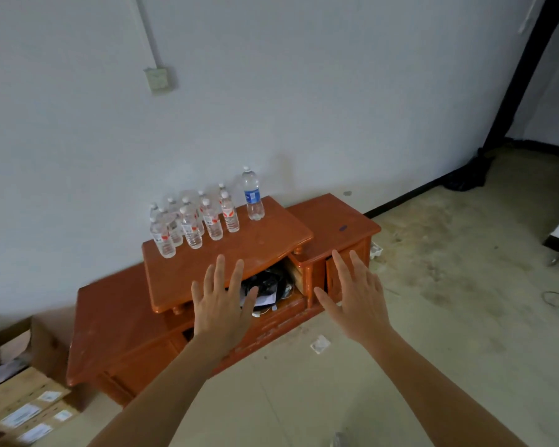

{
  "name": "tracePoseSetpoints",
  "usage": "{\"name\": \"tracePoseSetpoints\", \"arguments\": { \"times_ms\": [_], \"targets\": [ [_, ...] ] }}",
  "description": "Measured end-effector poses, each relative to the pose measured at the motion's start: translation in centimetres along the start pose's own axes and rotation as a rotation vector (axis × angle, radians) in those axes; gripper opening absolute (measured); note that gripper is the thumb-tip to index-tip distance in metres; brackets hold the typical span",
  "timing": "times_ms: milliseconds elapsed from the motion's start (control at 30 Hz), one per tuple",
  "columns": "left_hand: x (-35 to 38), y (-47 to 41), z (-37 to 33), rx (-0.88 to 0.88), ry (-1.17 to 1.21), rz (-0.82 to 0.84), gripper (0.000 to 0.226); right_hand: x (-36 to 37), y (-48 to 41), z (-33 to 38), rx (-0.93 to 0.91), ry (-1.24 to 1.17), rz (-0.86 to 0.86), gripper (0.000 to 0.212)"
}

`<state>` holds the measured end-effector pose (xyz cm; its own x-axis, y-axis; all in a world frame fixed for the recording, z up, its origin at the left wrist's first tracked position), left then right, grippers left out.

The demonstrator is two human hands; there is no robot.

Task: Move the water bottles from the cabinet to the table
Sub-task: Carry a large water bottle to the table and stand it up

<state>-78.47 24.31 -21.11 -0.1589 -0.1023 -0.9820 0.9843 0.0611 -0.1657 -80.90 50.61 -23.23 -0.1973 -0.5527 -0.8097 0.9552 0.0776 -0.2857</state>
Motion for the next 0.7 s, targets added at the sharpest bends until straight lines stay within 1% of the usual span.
{"name": "tracePoseSetpoints", "arguments": {
  "times_ms": [67, 167, 267, 367, 433, 567, 700],
  "targets": [
    [1.8, -5.6, -0.8, -0.023, -0.019, 0.022, 0.073, 2.2, -5.9, -2.2, -0.007, -0.006, 0.031, 0.084],
    [2.4, -13.5, -1.4, -0.033, -0.046, 0.035, 0.075, 4.0, -14.7, -4.1, -0.010, -0.019, 0.093, 0.088],
    [1.4, -21.2, -1.7, -0.058, -0.034, -0.035, 0.074, 4.8, -23.9, -4.4, -0.055, -0.014, 0.114, 0.089],
    [1.9, -27.1, -1.3, -0.087, -0.007, -0.020, 0.074, 6.7, -31.1, -3.9, -0.078, -0.039, 0.155, 0.088],
    [3.1, -30.3, -0.8, -0.088, -0.007, -0.022, 0.071, 8.5, -34.6, -3.4, -0.105, -0.054, 0.175, 0.087],
    [7.5, -38.0, 0.8, -0.087, -0.018, 0.042, 0.068, 14.1, -41.9, -3.3, -0.117, -0.034, 0.242, 0.087],
    [11.4, -46.8, 2.5, -0.046, -0.010, 0.068, 0.073, 19.3, -48.7, -3.9, -0.086, 0.006, 0.291, 0.090]
  ]
}}
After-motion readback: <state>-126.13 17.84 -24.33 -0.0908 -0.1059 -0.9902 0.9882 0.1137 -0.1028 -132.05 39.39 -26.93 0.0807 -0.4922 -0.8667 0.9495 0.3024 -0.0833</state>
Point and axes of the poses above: each hand's wrist, its own y-axis away from the middle knuckle, its own x-axis out of the palm, z = x × y, the point moved 8 cm from there along -y, towards the middle knuckle, and after that the axes turned 11 degrees about -y, right-handed, at the moved point
